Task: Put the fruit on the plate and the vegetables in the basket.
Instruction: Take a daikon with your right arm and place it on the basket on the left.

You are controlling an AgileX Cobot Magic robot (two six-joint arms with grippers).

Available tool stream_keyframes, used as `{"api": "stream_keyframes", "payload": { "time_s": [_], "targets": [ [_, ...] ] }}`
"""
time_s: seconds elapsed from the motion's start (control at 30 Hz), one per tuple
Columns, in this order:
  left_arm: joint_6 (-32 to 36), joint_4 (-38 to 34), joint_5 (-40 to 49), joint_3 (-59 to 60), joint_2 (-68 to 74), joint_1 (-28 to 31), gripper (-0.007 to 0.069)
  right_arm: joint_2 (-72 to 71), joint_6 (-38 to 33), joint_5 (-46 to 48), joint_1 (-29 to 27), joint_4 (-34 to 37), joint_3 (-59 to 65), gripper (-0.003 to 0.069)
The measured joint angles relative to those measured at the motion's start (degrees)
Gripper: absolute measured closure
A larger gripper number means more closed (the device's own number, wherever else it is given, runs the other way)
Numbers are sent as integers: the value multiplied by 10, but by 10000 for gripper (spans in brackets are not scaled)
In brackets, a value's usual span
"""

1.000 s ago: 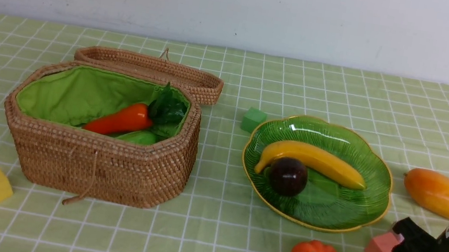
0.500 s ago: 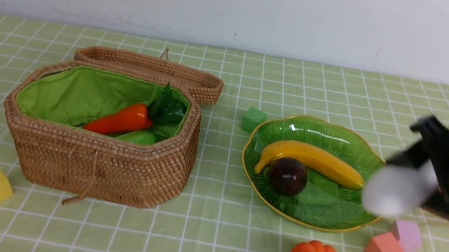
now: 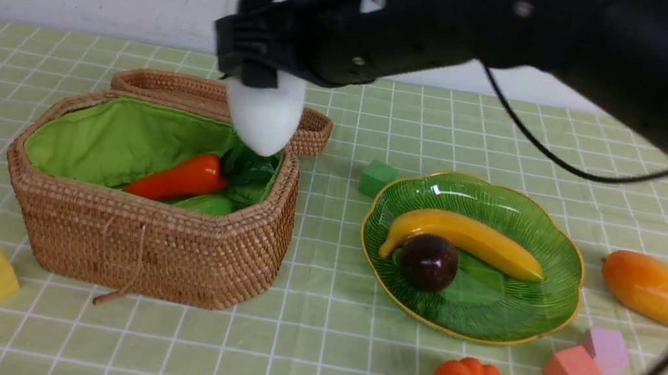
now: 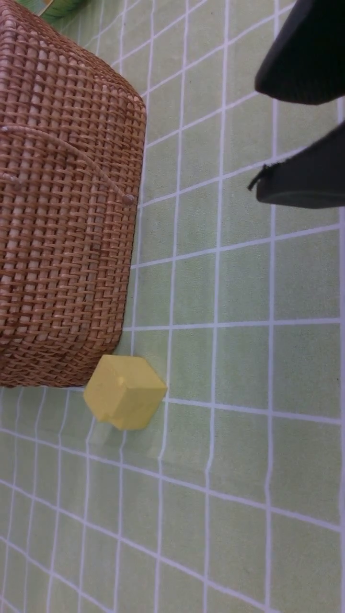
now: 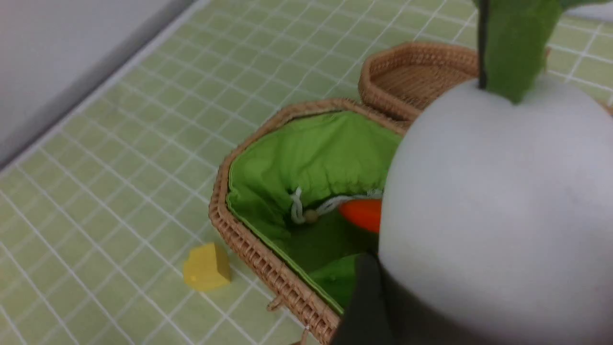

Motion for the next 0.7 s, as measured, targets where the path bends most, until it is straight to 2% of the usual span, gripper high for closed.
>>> {"api": "stream_keyframes", "payload": {
  "time_s": [0.07, 0.23, 0.47, 0.53, 0.6, 0.7],
  "targets": [
    [0, 0, 0, 0, 0, 0, 386, 71, -55, 55, 4, 1, -96, 127],
    [0, 0, 0, 0, 0, 0, 386, 169, -95, 64, 4, 1, -215, 127],
    [0, 0, 0, 0, 0, 0, 386, 200, -140, 58, 4, 0, -236, 125],
    [0, 0, 0, 0, 0, 0, 386, 200, -141, 59, 4, 0, -236, 92],
    [0, 0, 0, 0, 0, 0, 386, 199, -141, 65, 3, 3, -237, 22],
    [0, 0, 0, 0, 0, 0, 386, 191, -141, 91, -1, 15, -237, -18]
  ]
}}
